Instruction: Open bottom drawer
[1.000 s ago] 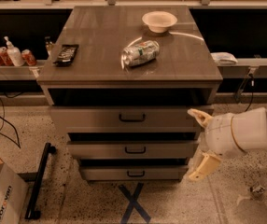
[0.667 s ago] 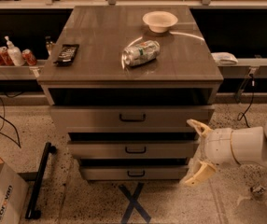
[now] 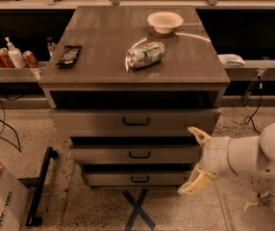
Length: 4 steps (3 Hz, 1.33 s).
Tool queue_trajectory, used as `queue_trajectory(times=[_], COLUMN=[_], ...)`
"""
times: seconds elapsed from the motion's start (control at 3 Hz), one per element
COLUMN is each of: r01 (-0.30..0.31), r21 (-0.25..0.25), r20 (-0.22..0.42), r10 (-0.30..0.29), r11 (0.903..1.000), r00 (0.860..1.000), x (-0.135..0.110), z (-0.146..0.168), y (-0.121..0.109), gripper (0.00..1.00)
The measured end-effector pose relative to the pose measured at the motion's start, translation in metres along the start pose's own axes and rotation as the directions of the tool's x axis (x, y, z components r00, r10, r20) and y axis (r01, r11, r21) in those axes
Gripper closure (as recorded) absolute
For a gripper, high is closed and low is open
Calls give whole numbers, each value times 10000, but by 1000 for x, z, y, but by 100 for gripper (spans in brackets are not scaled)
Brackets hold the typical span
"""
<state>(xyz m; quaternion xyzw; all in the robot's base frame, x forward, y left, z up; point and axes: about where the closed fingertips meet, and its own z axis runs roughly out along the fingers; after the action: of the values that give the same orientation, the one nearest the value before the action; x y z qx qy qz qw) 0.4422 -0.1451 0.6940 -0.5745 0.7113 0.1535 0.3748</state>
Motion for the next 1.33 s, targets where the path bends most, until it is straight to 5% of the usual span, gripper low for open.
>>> queue_trajectory(times=[0.67,1.33], r01=[-31,-1254], r21=[-401,-981], r20=[-747,-485], r10=[1,1211], r11=[9992,9872], r00=[9972,9915], x=[42,114], z=[81,150], y=[21,45], gripper=[0,0])
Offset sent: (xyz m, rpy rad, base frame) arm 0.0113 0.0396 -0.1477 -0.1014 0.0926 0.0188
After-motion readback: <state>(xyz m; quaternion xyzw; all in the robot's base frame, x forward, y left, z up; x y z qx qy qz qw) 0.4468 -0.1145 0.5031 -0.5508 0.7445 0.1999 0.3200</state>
